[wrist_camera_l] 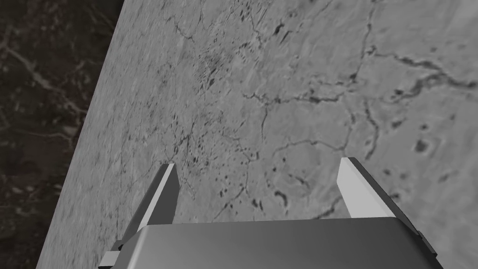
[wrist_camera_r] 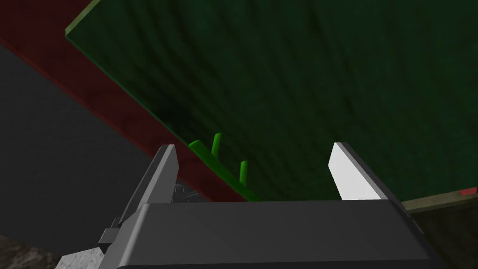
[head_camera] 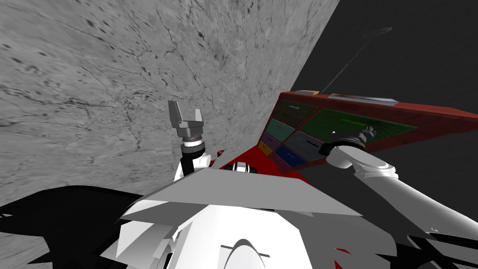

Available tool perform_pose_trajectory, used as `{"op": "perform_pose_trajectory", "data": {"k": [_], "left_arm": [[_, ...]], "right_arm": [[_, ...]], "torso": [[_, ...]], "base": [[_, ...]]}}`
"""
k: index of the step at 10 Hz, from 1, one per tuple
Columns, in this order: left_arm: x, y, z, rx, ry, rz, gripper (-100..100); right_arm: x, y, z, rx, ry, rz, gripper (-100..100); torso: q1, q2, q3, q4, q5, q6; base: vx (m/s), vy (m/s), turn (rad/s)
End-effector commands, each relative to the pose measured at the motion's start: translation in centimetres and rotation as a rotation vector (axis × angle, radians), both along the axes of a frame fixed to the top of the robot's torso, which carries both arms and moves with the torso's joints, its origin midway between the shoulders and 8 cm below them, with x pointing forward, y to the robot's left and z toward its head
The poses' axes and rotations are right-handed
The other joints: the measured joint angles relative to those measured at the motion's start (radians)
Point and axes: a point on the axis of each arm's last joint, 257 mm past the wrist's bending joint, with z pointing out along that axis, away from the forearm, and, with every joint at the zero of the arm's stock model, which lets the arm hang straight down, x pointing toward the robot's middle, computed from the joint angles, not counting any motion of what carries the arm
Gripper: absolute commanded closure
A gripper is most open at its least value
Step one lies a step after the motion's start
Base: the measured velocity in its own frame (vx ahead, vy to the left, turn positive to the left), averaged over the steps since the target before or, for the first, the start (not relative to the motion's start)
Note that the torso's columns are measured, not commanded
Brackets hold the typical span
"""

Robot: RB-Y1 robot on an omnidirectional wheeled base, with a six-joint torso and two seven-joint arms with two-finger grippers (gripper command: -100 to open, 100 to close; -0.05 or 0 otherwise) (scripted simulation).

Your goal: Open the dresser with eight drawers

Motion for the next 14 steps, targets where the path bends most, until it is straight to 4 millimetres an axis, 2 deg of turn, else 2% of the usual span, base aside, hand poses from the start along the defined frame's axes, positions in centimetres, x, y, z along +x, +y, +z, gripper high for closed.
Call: {"op": "perform_pose_trajectory", "data": {"k": [1, 2, 3, 4, 7, 10, 11, 14], "left_arm": [[0.0, 0.0, 0.0, 0.000, 0.000, 0.000, 0], [0.0, 0.0, 0.0, 0.000, 0.000, 0.000, 0], [0.0, 0.0, 0.0, 0.000, 0.000, 0.000, 0], [0.0, 0.0, 0.0, 0.000, 0.000, 0.000, 0], [0.0, 0.0, 0.0, 0.000, 0.000, 0.000, 0], [0.0, 0.0, 0.0, 0.000, 0.000, 0.000, 0], [0.0, 0.0, 0.0, 0.000, 0.000, 0.000, 0], [0.0, 0.0, 0.0, 0.000, 0.000, 0.000, 0]], "right_arm": [[-0.3, -0.8, 1.1, -0.040, 0.001, -0.024, -100], [-0.1, -1.6, 2.5, -0.047, 0.000, -0.026, -100], [-0.3, -1.4, 1.9, -0.046, 0.000, -0.028, -100], [-0.3, -1.5, 2.0, -0.046, 0.000, -0.027, 100], [0.0, -1.1, 2.5, -0.048, -0.003, -0.015, 100], [0.2, -0.9, 2.8, -0.049, -0.004, -0.010, 100], [0.2, -0.7, 2.6, -0.040, -0.003, -0.005, -100], [0.3, -0.2, 2.2, -0.022, 0.003, 0.008, -100]], "torso": [[0.000, 0.000, 0.000, 0.000, 0.000, 0.000], [-0.002, 0.000, 0.000, 0.000, -0.001, 0.000], [-0.004, -0.002, -0.001, 0.000, -0.001, 0.000], [-0.002, -0.001, -0.001, 0.000, -0.001, 0.000], [0.008, 0.003, 0.002, 0.001, 0.002, -0.001], [-0.002, -0.001, -0.001, 0.000, -0.001, 0.000], [-0.005, -0.004, -0.003, -0.001, -0.001, 0.000], [-0.005, 0.002, 0.001, 0.001, -0.001, 0.000]], "base": [[0.007, 0.030, 0.006], [0.060, -0.020, -0.011], [0.038, -0.017, -0.001], [0.005, -0.003, 0.002], [-0.094, 0.146, -0.039], [-0.090, 0.115, -0.028], [-0.087, -0.051, -0.017], [-0.120, -0.130, -0.017]]}}
